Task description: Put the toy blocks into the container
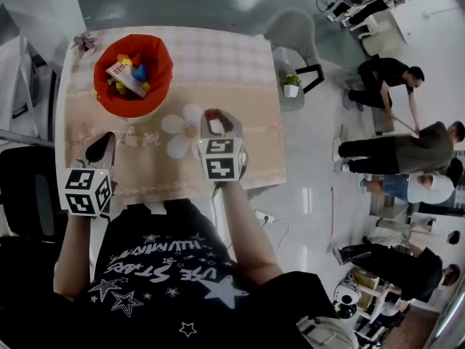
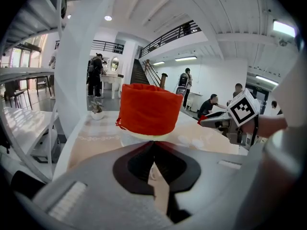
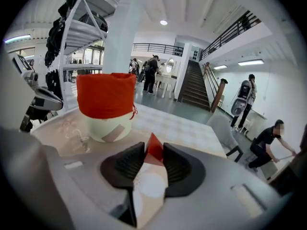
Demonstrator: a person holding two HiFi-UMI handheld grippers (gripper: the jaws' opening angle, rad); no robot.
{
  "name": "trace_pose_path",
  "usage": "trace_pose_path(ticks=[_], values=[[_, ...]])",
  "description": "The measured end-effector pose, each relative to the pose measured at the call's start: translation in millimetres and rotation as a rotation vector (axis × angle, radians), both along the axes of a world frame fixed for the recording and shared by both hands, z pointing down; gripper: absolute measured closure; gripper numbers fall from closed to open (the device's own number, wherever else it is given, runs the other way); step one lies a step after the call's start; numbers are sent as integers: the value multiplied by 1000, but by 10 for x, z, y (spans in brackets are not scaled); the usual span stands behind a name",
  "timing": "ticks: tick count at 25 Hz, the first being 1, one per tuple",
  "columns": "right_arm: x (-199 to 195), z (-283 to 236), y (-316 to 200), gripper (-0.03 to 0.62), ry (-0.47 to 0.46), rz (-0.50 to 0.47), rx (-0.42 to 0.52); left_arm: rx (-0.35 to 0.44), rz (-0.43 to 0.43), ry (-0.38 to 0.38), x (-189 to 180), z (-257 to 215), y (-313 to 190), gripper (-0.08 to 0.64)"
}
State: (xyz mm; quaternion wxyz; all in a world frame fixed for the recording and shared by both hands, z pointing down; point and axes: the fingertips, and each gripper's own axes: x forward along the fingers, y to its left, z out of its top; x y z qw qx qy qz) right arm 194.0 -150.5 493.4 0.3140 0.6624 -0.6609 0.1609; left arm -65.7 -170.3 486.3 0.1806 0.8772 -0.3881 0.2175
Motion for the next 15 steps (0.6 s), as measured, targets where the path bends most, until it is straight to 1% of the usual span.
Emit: trace_pose_path(ticks=[4,15], values=[[-76,-287,-171,466,-6,-27,77,20,-28,13,-79,-90,-76,552],[-382,-898,-632,468,-7,-113,222,103,-98,53,-280,-416,-339,552]])
